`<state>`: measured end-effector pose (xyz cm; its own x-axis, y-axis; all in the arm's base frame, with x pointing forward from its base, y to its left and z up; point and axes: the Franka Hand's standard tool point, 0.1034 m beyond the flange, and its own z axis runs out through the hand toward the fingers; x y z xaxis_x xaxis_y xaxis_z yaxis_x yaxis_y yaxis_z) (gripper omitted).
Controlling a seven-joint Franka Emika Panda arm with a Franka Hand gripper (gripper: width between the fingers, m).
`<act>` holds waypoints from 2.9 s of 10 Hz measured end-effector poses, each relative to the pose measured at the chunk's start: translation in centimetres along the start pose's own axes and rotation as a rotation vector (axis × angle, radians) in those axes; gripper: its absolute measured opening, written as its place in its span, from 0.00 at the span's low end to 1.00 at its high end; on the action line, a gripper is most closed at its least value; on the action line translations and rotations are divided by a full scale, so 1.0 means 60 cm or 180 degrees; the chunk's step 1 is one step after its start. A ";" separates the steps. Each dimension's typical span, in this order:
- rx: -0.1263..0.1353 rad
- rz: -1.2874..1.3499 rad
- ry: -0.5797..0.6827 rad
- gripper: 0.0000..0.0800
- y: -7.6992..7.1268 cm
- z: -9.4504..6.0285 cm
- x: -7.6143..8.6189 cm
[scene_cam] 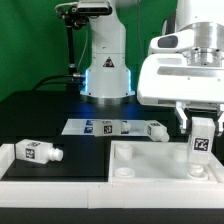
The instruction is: Assemble one leg
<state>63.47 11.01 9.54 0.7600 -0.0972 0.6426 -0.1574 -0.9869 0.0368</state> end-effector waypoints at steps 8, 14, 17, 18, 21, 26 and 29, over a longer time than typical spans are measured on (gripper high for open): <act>-0.0036 -0.0097 0.0012 0.36 0.001 0.017 -0.025; -0.0039 -0.0099 -0.0007 0.80 0.001 0.018 -0.027; -0.0040 -0.0099 -0.0007 0.81 0.001 0.018 -0.027; -0.0041 -0.0098 -0.0042 0.81 0.001 0.019 -0.030; 0.0033 -0.0009 -0.0272 0.81 -0.010 0.004 -0.016; 0.0125 0.0231 -0.1664 0.81 0.022 -0.005 0.021; 0.0030 0.0333 -0.2019 0.81 0.032 0.007 0.018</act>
Offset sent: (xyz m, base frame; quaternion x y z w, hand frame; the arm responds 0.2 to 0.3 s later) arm -0.0004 0.0052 -0.0131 0.0115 0.0180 0.0073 0.9997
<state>64.26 8.96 9.97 0.9666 -0.2479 0.0646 -0.2477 -0.9688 -0.0100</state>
